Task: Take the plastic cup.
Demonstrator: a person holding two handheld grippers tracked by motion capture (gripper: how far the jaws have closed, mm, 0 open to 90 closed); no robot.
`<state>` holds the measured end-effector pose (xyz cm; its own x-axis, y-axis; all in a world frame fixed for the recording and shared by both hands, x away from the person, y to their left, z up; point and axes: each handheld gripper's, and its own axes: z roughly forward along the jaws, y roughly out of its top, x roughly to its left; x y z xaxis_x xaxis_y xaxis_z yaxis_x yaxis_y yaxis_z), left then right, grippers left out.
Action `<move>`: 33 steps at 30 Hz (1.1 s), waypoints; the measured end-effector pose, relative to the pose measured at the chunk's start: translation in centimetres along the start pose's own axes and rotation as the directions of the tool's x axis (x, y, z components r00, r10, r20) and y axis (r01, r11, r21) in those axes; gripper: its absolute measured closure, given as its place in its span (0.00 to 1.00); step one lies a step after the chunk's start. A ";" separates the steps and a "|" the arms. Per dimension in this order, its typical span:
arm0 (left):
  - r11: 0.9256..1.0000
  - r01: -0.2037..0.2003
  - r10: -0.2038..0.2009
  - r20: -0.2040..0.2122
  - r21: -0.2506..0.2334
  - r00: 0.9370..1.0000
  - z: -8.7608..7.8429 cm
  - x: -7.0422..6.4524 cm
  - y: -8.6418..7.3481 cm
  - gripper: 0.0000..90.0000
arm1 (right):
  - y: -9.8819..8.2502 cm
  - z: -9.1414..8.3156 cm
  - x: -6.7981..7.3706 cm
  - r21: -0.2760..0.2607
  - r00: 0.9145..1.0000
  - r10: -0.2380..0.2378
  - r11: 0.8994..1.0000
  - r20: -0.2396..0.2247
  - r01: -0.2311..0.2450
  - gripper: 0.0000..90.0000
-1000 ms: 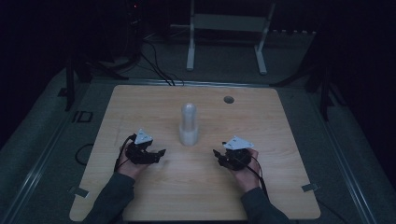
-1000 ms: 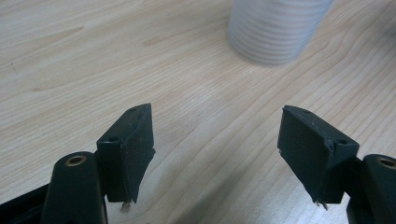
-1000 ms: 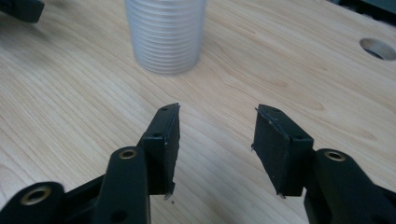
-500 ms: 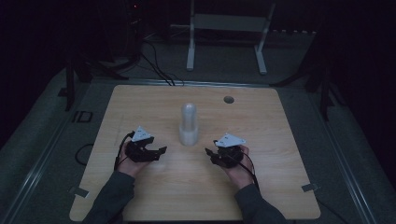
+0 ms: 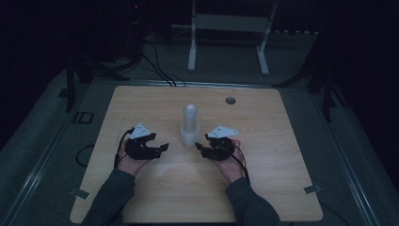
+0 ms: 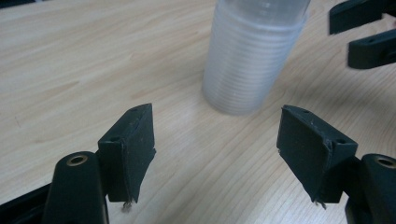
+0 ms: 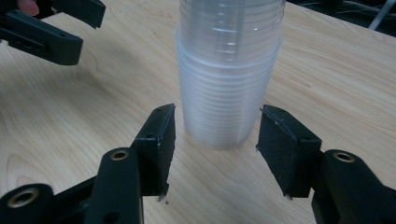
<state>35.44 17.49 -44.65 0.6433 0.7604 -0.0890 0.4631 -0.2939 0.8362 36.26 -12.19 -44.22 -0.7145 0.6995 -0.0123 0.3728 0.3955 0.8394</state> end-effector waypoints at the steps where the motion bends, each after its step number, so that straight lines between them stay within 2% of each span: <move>1: 1.000 -0.002 0.002 0.001 -0.003 1.000 -0.1 0.0 0.2 0.31 | 0.0 0.2 -0.1 -0.001 1.000 0.005 1.000 -0.002 -0.005 0.50; 5: 1.000 -0.022 0.022 0.030 -0.022 0.999 -0.3 0.0 1.3 0.31 | 0.2 0.7 -0.3 0.003 1.000 0.008 1.000 0.006 -0.008 0.48; 11: 0.998 -0.051 0.053 0.043 -0.034 0.998 -0.2 -0.4 3.5 0.30 | 0.6 1.5 -0.2 -0.004 1.000 -0.013 1.000 0.006 0.013 0.42; 14: 0.997 -0.072 0.074 0.050 -0.037 0.996 0.1 -0.6 4.4 0.28 | 0.6 1.9 -0.2 -0.007 1.000 -0.009 1.000 0.010 0.009 0.38; 20: 0.995 -0.087 0.091 0.060 -0.057 0.994 0.5 -0.9 6.2 0.26 | 0.8 2.3 -0.5 -0.008 1.000 -0.009 1.000 0.012 0.009 0.36; 24: 0.992 -0.107 0.111 0.061 -0.071 0.992 0.7 -1.2 7.5 0.24 | 0.8 2.5 -0.7 -0.007 1.000 -0.013 1.000 0.012 0.013 0.35; 29: 0.986 -0.147 0.152 0.073 -0.075 0.986 1.2 -1.5 9.0 0.23 | 1.1 2.6 -0.7 -0.011 1.000 -0.011 1.000 0.015 0.011 0.34; 33: 0.985 -0.156 0.161 0.074 -0.077 0.984 1.8 -1.8 9.9 0.23 | 1.2 2.6 -0.8 -0.010 1.000 -0.009 1.000 0.017 0.009 0.34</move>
<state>39.94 12.21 -37.21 0.7529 0.6581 0.0072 0.3090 -0.3631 0.8790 38.84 -10.75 -44.57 -0.7073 0.7063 -0.0290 0.3607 0.3959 0.8445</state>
